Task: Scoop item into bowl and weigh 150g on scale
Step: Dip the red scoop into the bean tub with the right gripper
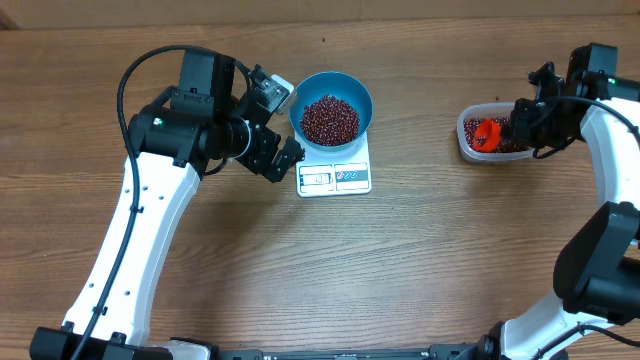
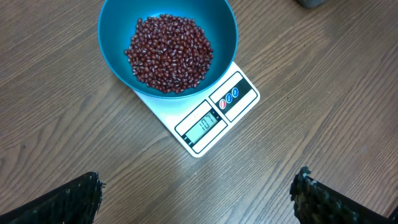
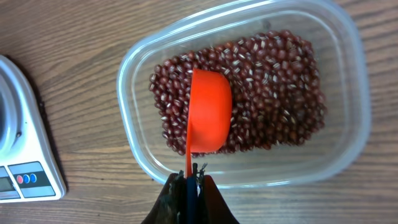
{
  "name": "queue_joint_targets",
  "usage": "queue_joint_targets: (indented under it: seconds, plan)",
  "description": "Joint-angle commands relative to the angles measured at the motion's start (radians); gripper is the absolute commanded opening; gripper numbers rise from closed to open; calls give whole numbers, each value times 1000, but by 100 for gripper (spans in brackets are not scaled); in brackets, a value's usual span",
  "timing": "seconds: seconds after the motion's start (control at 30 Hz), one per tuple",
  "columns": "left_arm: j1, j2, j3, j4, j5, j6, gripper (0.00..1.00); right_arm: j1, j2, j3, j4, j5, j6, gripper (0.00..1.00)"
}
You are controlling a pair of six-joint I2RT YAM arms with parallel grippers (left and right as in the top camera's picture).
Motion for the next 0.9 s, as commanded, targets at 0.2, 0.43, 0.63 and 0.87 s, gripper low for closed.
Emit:
queue_joint_targets:
  seconds: [0.2,0.43,0.63,0.87]
  plan:
    - [4,-23,-5,-3,-7,22,99,-11,-22,127,-34,109,18,4]
    - [4,-23,-5,-3,-7,22,100,-11,-16,122,-44,225,18,4]
    - [4,-23,-5,-3,-7,22,99,-10,2,71,-19,224,18,4]
    - [4,-23,-5,-3,-7,22,99,-9,5,65,-29,153,14,4]
